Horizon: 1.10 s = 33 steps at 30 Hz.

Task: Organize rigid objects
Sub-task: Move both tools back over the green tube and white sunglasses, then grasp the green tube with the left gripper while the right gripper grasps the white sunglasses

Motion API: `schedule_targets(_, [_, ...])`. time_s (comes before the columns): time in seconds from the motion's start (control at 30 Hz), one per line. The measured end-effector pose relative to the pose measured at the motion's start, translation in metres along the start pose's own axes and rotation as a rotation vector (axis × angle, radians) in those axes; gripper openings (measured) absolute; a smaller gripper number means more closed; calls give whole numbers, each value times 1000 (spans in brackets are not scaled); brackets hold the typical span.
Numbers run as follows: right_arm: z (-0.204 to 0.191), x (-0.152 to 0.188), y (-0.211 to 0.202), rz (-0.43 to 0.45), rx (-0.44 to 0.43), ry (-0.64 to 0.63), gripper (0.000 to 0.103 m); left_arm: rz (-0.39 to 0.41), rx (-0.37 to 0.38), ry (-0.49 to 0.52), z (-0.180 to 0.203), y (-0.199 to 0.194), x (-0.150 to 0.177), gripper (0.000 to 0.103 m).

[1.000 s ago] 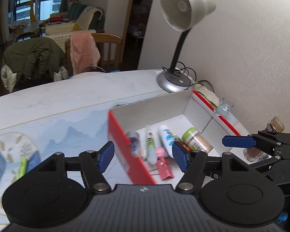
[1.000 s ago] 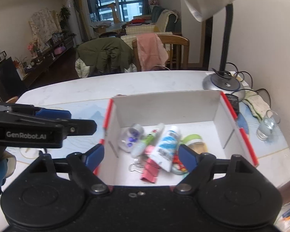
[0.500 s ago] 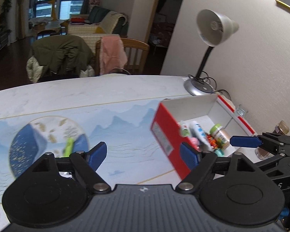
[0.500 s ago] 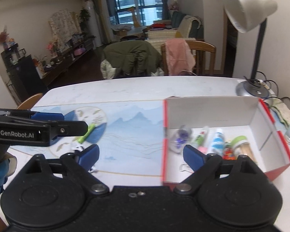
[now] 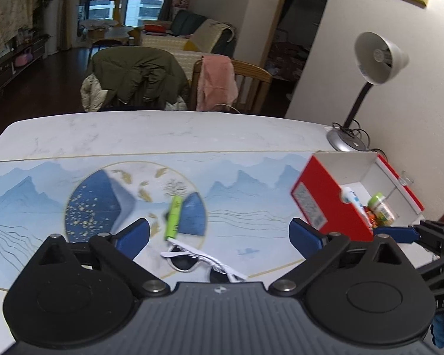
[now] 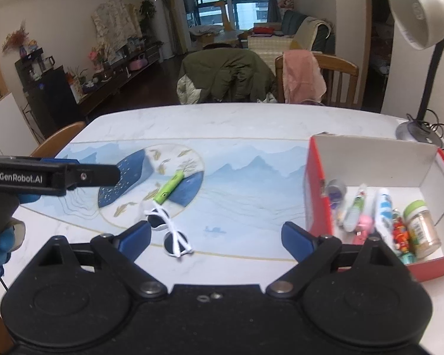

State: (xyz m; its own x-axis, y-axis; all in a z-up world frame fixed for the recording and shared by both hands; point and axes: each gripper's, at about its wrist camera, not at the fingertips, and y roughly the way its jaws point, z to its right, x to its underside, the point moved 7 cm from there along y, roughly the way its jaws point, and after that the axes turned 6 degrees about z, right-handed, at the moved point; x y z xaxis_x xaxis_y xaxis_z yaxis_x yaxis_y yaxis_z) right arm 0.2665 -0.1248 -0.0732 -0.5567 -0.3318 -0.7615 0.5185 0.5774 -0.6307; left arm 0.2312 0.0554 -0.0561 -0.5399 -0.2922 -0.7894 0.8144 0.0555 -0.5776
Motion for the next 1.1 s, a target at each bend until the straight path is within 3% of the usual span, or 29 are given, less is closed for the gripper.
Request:
schedule_targets(0.27, [-32, 9, 32, -44, -23, -56, 93, -1, -72, -6, -44, 30, 2, 103])
schedule_targets(0.43, [-46, 16, 59, -79, -25, -100, 91, -20, -64, -44, -61, 57, 3, 103])
schedule_targets(0.7, [-54, 23, 100, -136, -31, -147, 87, -83, -67, -34, -65, 105, 9, 103])
schedule_targets(1.1, [-54, 30, 148, -209, -41, -185, 72, -167, -62, 21, -65, 161, 24, 103])
